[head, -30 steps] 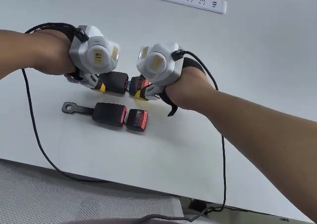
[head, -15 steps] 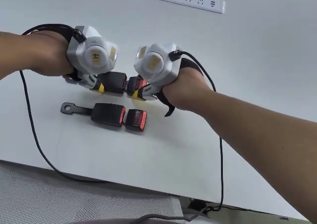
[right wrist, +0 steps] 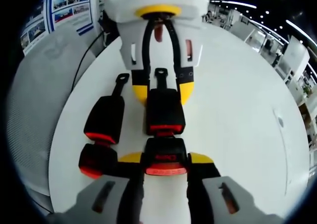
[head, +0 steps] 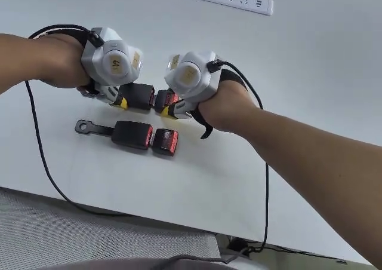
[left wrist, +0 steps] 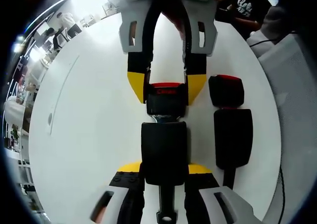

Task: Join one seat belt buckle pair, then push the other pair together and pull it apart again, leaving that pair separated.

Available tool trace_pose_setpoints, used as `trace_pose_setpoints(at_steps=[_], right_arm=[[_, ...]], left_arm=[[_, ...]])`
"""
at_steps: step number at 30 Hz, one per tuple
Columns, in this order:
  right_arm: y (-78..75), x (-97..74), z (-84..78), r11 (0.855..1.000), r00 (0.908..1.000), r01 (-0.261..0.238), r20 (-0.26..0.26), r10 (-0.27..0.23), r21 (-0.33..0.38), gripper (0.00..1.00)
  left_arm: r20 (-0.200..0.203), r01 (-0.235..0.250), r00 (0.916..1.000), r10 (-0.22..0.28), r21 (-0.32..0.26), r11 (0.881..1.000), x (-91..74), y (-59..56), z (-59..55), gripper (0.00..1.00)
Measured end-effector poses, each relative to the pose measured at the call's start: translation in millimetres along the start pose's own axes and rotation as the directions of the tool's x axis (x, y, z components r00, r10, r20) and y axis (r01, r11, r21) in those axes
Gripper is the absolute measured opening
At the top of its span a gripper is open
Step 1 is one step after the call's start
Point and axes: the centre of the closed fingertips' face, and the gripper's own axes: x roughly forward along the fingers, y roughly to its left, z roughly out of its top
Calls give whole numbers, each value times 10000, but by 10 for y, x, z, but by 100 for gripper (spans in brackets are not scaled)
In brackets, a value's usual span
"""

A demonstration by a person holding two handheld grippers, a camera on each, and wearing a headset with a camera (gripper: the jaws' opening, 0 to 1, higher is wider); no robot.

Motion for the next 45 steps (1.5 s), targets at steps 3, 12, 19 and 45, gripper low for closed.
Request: trace_pose_setpoints(at_steps=[3, 12, 19, 45], right_arm=[[11, -16, -15, 10000, 10000, 14, -57, -14, -2, 31], [22, -98, -133, 10000, 9999, 49, -103, -48, 80, 32], [34, -126, -162, 9999, 9998, 152, -163, -153, -48, 32], [34, -698, -1068, 9951, 9955, 680, -713, -629, 715, 33]], left_arm=[[-41, 2, 10000, -2, 25, 10000, 1, -5, 1, 30], [-65, 14, 10000, -15, -40, 10000, -9, -17, 7, 31], [-124, 3, 9999, -4, -57, 10000, -3, -15, 6, 31], [-184, 3, 9998, -4, -21, 10000, -13, 4, 10, 31]])
